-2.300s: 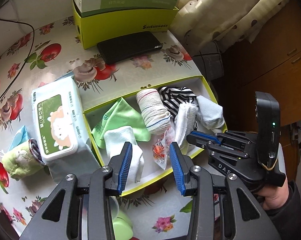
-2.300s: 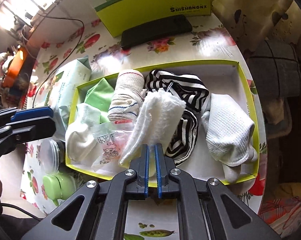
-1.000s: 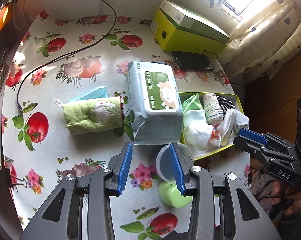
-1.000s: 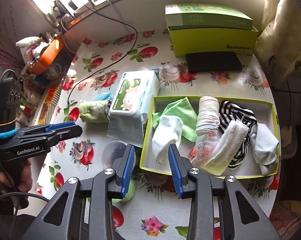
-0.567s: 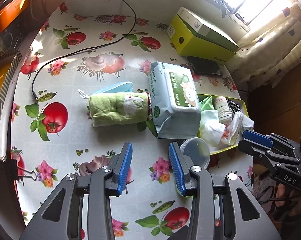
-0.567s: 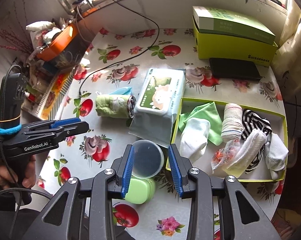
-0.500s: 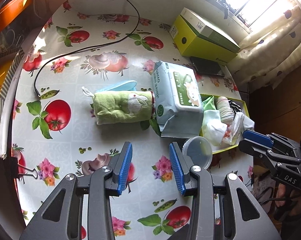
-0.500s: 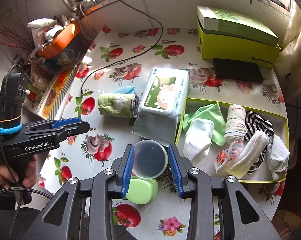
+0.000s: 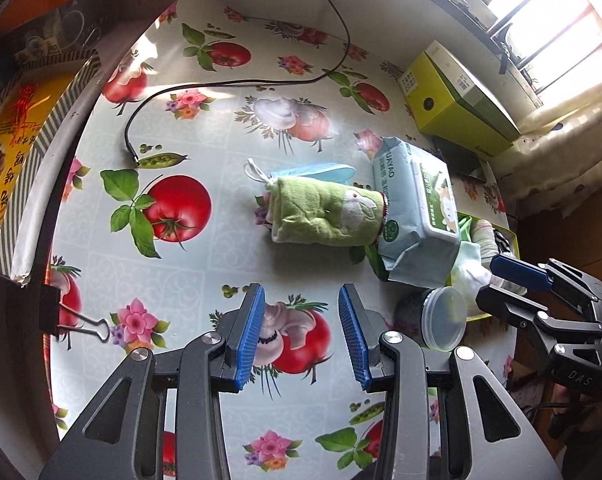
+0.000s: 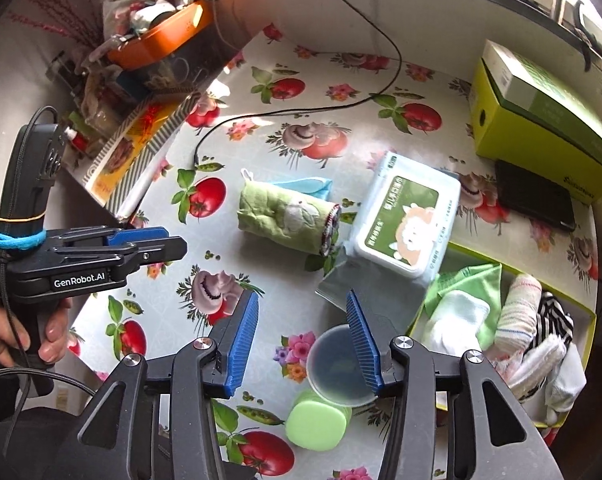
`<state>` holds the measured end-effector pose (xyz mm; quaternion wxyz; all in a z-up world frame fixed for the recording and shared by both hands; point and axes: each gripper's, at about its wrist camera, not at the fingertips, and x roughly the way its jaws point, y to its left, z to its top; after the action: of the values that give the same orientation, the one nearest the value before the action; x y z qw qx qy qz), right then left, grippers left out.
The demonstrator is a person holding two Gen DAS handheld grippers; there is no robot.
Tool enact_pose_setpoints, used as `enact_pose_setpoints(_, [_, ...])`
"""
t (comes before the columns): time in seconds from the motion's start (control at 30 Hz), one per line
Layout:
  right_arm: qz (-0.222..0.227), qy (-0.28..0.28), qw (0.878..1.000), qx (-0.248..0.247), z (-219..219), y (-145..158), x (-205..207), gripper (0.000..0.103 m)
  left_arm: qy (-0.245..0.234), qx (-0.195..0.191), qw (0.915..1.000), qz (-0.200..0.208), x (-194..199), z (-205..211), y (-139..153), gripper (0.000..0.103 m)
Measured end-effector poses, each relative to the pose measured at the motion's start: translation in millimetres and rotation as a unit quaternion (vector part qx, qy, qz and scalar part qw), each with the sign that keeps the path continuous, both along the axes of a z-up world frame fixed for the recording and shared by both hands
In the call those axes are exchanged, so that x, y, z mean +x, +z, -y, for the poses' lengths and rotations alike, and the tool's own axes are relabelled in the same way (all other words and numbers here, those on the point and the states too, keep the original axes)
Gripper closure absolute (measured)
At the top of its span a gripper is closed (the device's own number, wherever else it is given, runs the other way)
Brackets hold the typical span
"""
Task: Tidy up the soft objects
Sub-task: 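Move both open grippers back over the items on the table, then grasp the green terry cloth with the right gripper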
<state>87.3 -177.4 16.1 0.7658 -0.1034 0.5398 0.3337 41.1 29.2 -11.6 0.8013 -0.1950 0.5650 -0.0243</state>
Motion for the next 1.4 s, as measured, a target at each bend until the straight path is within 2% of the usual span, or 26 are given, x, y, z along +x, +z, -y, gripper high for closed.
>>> enact_pose_setpoints(0.23, [0.027,0.087,0.995,-0.045,-50.6,-17.7,15.7,0.055,0.023,-0.005,0.9997,-0.006,1.0,-18.7,-9.1,0.063])
enact_pose_setpoints(0.5, [0.041,0.173,0.979,-0.104,-96.5,-51.7,38.2,0.05,0.047,-0.012,0.9986,-0.022,0.6,-38.6,-25.1,0.063])
enact_pose_setpoints(0.8, [0.065,0.27,0.942,-0.19,-133.3,-93.1,40.6,0.045,0.061,-0.007,0.9975,-0.035,3.1,-50.5,-37.8,0.063])
enact_pose_setpoints(0.9, [0.07,0.285,0.934,-0.205,-139.2,-103.9,39.7,0.043,0.062,-0.002,0.9974,-0.037,5.4,-51.2,-39.1,0.063])
enact_pose_setpoints(1.03, [0.074,0.282,0.932,-0.214,-142.1,-109.6,42.1,0.043,0.065,-0.001,0.9971,-0.039,7.2,-53.1,-41.6,0.063])
enact_pose_setpoints(1.17, [0.074,0.279,0.935,-0.206,-140.3,-107.8,42.7,0.062,0.067,-0.001,0.9969,-0.042,7.9,-54.0,-44.1,0.063])
enact_pose_setpoints(1.27, [0.069,0.271,0.941,-0.191,-137.0,-100.3,43.0,0.07,0.067,0.001,0.9969,-0.041,7.3,-53.6,-43.4,0.063])
enact_pose_setpoints(1.4, [0.057,0.256,0.95,-0.166,-130.3,-86.5,40.0,0.074,0.066,0.006,0.9971,-0.036,7.5,-51.8,-39.3,0.063])
